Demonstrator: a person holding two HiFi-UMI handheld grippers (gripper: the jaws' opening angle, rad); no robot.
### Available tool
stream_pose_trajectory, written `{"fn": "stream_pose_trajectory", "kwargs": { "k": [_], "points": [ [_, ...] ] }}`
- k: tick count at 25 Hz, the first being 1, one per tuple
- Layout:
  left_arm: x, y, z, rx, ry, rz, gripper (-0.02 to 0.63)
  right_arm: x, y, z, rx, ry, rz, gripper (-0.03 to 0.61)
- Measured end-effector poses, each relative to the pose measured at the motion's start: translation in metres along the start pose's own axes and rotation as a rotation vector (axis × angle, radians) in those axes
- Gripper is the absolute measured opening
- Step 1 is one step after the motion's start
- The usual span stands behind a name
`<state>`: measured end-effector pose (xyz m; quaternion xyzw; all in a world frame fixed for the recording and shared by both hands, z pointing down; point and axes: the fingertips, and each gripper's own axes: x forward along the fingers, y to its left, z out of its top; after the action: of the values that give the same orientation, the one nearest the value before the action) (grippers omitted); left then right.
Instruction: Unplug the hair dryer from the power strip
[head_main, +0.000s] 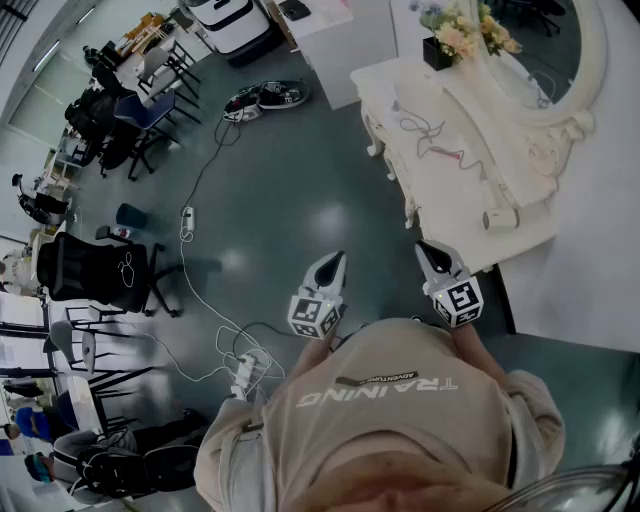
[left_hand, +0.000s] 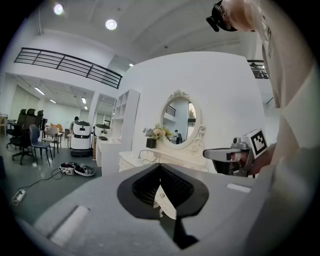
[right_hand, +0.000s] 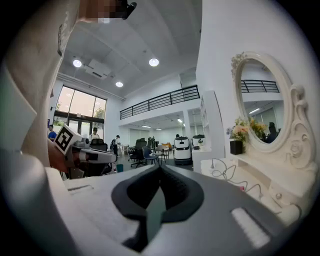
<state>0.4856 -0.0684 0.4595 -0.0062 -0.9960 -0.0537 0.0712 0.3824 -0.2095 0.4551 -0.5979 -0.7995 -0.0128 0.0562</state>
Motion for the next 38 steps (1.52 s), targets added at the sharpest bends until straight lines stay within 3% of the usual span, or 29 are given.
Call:
{"fn": "stream_pose_trajectory", "kwargs": {
  "k": [14,24,27,32,38],
  "points": [
    [-0.021,0.062,-0.002,-0.010,0.023,-0.034,0.006,0.063,0.040,0.008,-0.021,0.012,0.005,0.005],
    [-0.034,0.100,-0.017,0.010,0.062,-0.137,0.006,0.091,0.050,-0.019,-0.024,0.074,-0.124,0.005],
    [-0.036,0.116,-0.042,-0.013,0.118,-0.159,0.006,0.096,0.035,-0.030,-0.047,0.098,-0.160,0.005],
    [-0.023,0.129,-0.051,-0.062,0.149,-0.137,0.006,0.101,0.000,-0.038,0.023,0.133,-0.184,0.005],
    [0.042,0.147,-0.020,-0.036,0.158,-0.120,0.006,0.157,-0.044,-0.026,0.074,0.086,-0.159,0.005]
  ]
}}
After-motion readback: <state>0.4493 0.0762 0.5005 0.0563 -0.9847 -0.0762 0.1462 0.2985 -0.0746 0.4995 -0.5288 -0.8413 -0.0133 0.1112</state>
